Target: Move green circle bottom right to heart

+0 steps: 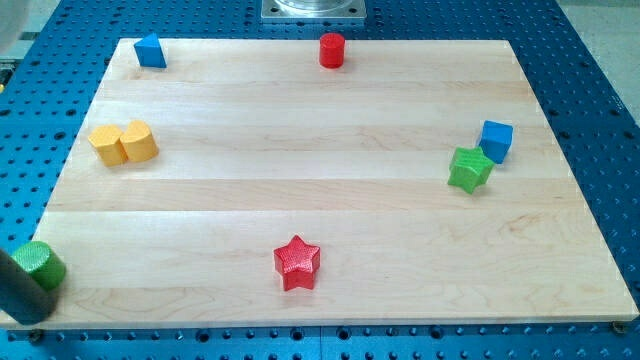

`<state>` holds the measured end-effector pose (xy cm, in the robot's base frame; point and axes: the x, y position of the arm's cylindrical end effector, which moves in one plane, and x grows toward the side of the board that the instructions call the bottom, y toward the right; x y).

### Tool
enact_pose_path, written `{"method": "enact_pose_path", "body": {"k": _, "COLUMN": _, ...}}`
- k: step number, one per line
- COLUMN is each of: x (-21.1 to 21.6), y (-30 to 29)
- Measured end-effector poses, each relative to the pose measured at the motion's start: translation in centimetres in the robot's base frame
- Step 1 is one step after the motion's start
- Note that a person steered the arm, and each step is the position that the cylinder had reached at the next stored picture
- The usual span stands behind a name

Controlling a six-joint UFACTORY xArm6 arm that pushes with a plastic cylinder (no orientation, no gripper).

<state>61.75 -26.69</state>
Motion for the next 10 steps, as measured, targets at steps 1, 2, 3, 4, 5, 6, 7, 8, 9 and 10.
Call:
{"method": "enact_pose_path", "body": {"k": 1, "x": -0.1, "y": -1.2}}
{"method": "enact_pose_path", "body": {"k": 2, "x": -0.2, "y": -2.0}}
{"method": "enact_pose_path", "body": {"k": 3, "x": -4.8, "y": -0.7}}
{"method": "enact_pose_path", "body": {"k": 4, "x": -7.1, "y": 10.4}}
{"method": "enact_pose_path", "body": {"k": 5, "x": -9.0, "y": 9.9}}
{"method": "enact_pose_path", "body": {"k": 6, "x": -7.0, "y": 7.8}}
{"method": "enact_pose_path", "body": {"k": 7, "x": -8.4, "y": 5.9}}
{"method": "enact_pose_path", "body": {"k": 8, "x": -9.9, "y": 4.8}}
{"method": "enact_pose_path", "body": {"k": 9, "x": -9.5, "y": 1.8}}
{"method": "enact_pose_path", "body": {"k": 10, "x": -13.5, "y": 8.4}}
